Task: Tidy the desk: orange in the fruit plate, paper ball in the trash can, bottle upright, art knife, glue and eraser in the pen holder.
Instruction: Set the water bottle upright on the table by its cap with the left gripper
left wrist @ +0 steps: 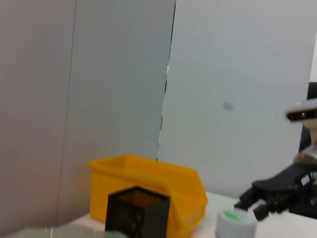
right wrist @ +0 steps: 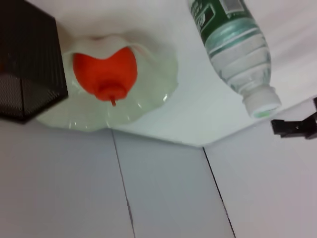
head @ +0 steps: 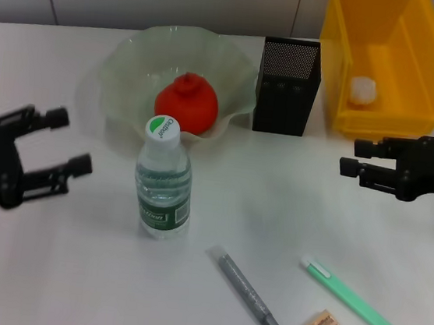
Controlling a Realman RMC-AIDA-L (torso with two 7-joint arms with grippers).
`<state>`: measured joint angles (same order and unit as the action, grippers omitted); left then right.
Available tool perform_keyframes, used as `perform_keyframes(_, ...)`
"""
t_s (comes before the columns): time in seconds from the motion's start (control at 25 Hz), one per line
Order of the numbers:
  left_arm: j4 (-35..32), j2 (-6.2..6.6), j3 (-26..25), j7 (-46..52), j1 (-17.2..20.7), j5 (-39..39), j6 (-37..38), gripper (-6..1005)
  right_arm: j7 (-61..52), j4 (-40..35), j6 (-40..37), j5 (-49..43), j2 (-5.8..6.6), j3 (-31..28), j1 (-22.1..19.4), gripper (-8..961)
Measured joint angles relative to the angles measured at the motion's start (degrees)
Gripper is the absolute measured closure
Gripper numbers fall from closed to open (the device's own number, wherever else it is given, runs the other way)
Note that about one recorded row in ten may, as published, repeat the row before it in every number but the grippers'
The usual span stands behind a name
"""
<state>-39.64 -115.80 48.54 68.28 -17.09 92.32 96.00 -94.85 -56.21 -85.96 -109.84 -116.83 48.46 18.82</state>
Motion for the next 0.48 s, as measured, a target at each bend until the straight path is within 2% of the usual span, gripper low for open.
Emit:
perform_keyframes(0.16,0.34,-0.58,0.36,-2.99,2.44,2.10,1.41,192,-11.64,-8.39,-4.71,-10.26,0.01,0.56,2.27,468)
perform_keyframes(0.28,0.80,-1.26,0.57,-4.78,3.44,3.28,1.89,192,-20.09,-14.60,-10.35,-19.54,-0.07,0.67,5.96,468)
perform_keyframes(0.48,4.16,-1.20,0.56,-8.46,3.73,4.25,3.54,192,-30.87,-20.01,-20.05,-33.21,-0.55,3.88,14.83,300)
